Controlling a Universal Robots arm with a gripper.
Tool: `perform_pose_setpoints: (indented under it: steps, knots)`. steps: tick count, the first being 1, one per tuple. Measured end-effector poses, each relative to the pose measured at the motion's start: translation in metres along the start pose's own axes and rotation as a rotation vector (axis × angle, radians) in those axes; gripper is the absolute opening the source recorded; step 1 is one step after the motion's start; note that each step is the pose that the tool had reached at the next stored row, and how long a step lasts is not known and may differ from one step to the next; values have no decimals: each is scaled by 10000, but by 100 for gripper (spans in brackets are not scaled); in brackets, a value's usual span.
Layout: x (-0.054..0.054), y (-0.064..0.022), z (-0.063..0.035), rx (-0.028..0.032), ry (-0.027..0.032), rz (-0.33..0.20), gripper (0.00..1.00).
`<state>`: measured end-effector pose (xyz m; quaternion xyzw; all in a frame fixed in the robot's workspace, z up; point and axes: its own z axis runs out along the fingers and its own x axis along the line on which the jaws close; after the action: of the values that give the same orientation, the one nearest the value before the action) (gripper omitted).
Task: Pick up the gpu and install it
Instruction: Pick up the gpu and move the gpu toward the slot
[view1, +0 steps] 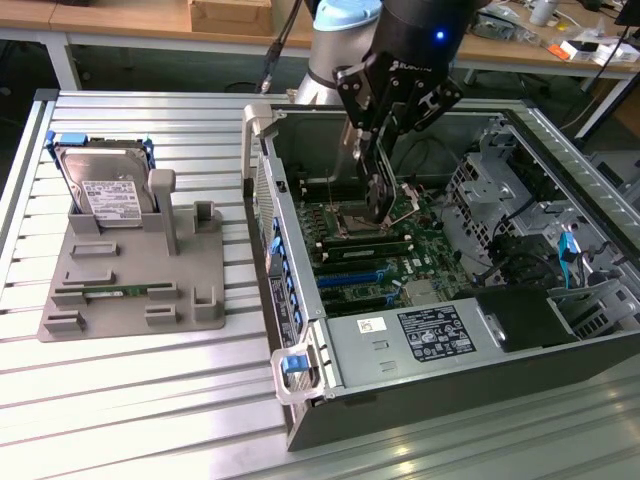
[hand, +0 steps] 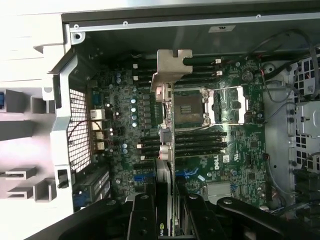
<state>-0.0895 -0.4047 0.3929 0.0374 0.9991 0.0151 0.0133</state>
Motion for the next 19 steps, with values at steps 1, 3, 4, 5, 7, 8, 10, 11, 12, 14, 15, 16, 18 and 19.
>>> perform_pose_setpoints:
  steps: [1,3,4,5,7,8,10,11,12,14,15,16,18,19]
  knots:
    - [-7,0,6,0,0,0,26]
    - [-25,1,20,0,0,0,26]
    - [-42,2,36,1,0,0,26]
    - [-52,3,44,1,-1,0,26]
    - [-77,4,64,3,-1,-1,26]
    - [-93,5,79,4,-1,-1,26]
    - [-121,6,102,6,0,-1,26]
    - [-137,7,116,7,-1,-1,26]
    - [-148,7,126,8,-1,-1,26]
    - [-175,9,150,10,-1,0,26]
    - [-186,10,160,11,-1,0,26]
    - [-204,10,176,12,-1,0,26]
    - [-231,11,201,14,-1,-1,26]
    - [-241,12,212,15,-2,-1,26]
